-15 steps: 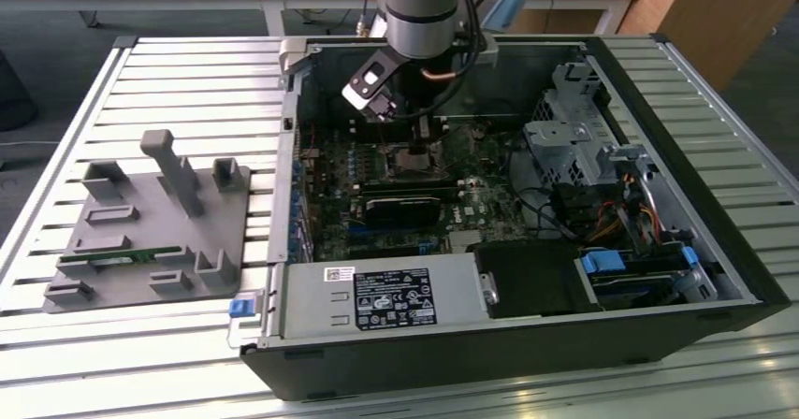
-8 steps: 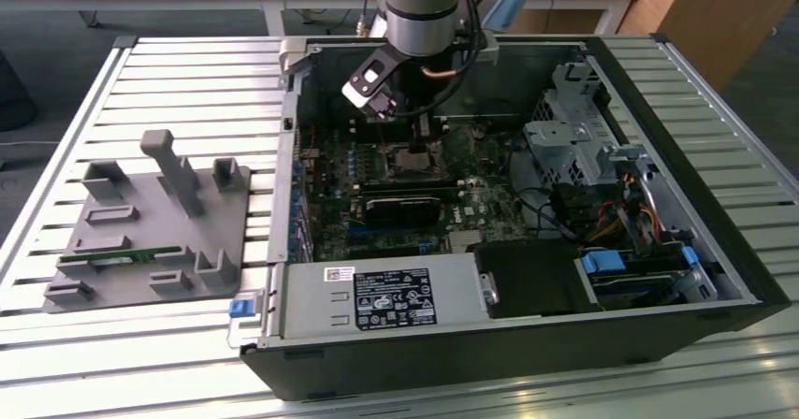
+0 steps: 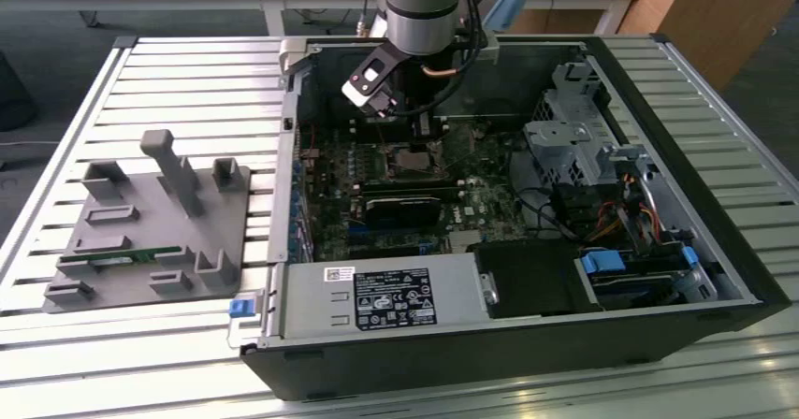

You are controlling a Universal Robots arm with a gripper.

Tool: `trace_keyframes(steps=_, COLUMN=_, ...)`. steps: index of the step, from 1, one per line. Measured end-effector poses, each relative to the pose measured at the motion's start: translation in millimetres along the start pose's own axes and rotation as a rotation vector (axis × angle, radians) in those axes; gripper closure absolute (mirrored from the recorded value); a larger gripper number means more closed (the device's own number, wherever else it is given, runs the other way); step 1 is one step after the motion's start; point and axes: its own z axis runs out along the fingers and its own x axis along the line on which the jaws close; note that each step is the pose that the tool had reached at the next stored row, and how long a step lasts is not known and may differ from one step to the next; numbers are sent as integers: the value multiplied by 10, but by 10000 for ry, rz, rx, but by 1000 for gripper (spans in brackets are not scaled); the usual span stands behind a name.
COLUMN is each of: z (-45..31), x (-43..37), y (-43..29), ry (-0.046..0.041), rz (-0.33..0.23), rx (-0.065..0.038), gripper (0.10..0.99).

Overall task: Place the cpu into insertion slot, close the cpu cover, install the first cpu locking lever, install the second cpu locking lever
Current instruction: 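Close the cpu cover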

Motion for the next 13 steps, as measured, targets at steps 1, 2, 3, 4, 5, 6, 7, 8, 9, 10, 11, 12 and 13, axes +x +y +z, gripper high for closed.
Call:
trace_keyframes(steps=1, z=-3, x=0, y=0, ry=0, rz=0, rx=0, gripper=980)
trace_keyframes(steps=2, z=-6, x=0, y=0, ry=0, rz=0, rx=0, gripper=980)
trace_keyframes(steps=3, z=-11, x=0, y=1, ry=0, rz=0, rx=1, gripper=980)
trace_keyframes(steps=4, z=-14, x=0, y=1, ry=1, rz=0, rx=1, gripper=980)
trace_keyframes(steps=5, z=-18, x=0, y=1, ry=1, rz=0, rx=1, gripper=980)
trace_keyframes(steps=6, z=-21, x=0, y=2, ry=1, rz=0, rx=1, gripper=980)
trace_keyframes(steps=7, z=-25, x=0, y=2, ry=1, rz=0, rx=1, gripper=980)
trace_keyframes(steps=8, z=-28, x=0, y=2, ry=1, rz=0, rx=1, gripper=980)
trace_keyframes(steps=9, z=-31, x=0, y=2, ry=2, rz=0, rx=0, gripper=980)
trace_keyframes(steps=10, z=-33, x=1, y=2, ry=3, rz=0, rx=0, gripper=980)
trace_keyframes(steps=11, z=-36, x=0, y=3, ry=2, rz=0, rx=0, gripper=980)
trace_keyframes(steps=12, z=-39, x=0, y=3, ry=1, rz=0, rx=1, gripper=980)
trace_keyframes(steps=13, z=-41, x=0, y=3, ry=1, rz=0, rx=1, gripper=980)
